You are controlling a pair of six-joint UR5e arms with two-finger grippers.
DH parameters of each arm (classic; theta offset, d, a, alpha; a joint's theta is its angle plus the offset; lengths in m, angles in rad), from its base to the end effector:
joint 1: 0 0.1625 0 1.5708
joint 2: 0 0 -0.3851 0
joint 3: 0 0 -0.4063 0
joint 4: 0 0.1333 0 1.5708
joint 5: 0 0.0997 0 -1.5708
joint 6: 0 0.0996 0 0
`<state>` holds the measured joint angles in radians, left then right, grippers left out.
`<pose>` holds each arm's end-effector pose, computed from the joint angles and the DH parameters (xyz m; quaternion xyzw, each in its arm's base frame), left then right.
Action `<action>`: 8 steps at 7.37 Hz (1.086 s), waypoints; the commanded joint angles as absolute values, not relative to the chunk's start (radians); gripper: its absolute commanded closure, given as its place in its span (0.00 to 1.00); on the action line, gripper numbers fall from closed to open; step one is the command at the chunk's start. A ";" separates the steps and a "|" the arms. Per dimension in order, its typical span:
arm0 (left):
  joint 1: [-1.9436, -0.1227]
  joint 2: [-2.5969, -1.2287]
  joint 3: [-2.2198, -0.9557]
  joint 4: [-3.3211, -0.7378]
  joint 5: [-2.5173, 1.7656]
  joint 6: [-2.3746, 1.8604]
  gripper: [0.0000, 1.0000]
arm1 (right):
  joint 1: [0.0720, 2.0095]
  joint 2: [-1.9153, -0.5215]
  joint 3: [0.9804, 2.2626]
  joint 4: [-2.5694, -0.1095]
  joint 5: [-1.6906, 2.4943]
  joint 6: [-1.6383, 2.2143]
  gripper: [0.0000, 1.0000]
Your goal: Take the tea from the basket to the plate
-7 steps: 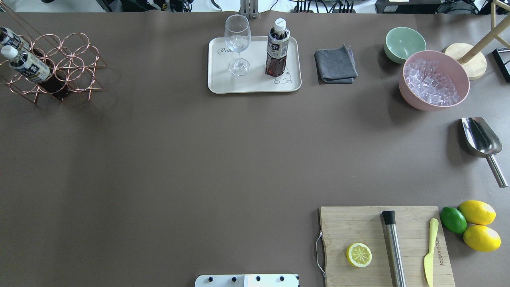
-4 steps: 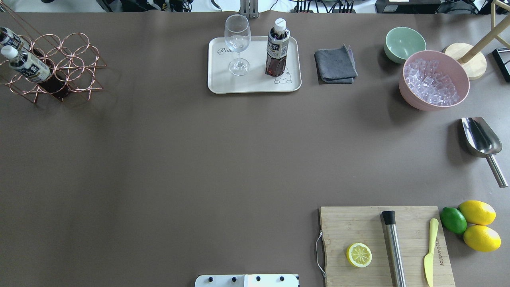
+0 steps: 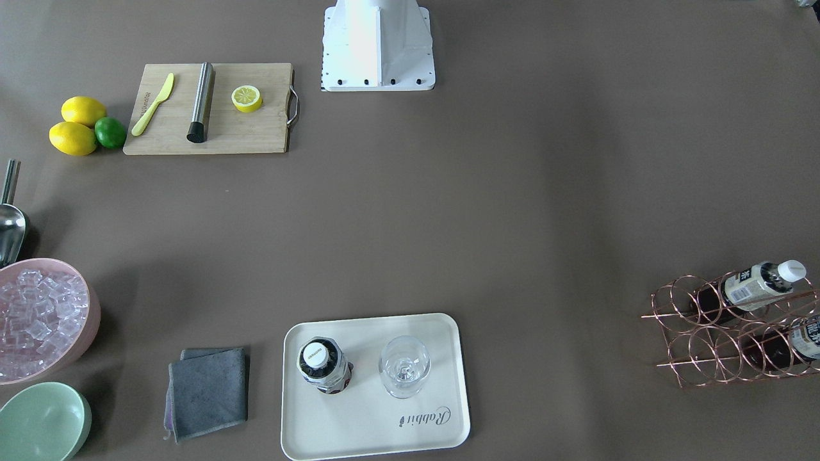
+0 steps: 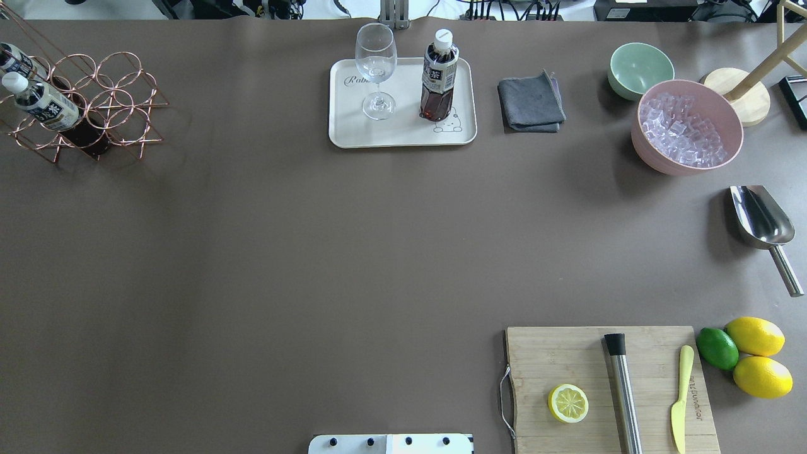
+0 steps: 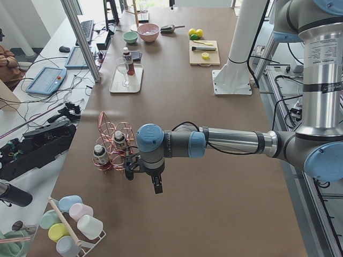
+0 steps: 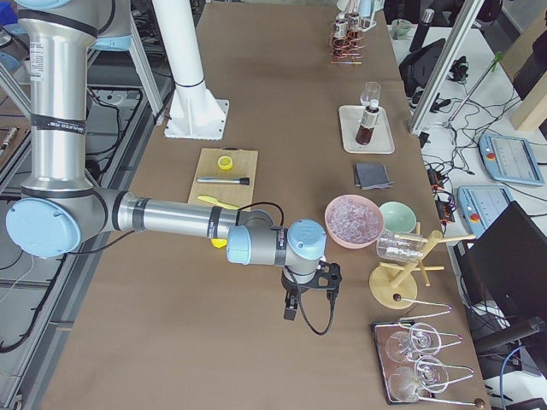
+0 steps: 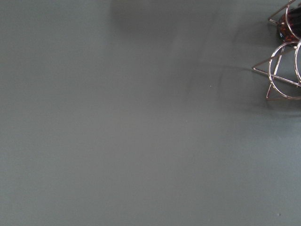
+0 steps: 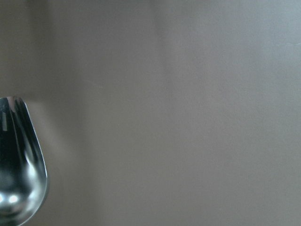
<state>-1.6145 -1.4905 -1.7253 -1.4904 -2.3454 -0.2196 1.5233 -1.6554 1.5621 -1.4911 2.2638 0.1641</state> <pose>-0.0843 -0.4703 0.5880 -0.0360 0.3760 -0.1227 0.9178 0.0472 -0.4734 0.6620 -0.0422 -0.3370 0.0571 0.9388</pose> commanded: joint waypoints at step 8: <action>-1.617 -1.463 -1.744 -1.489 -2.296 0.092 0.02 | 1.522 -1.658 1.560 -1.491 2.260 0.164 0.00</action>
<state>-1.6166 -1.4641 -1.7460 -1.4888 -2.2988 0.0940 1.5224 -1.6564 1.5623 -1.4910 2.2606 0.1641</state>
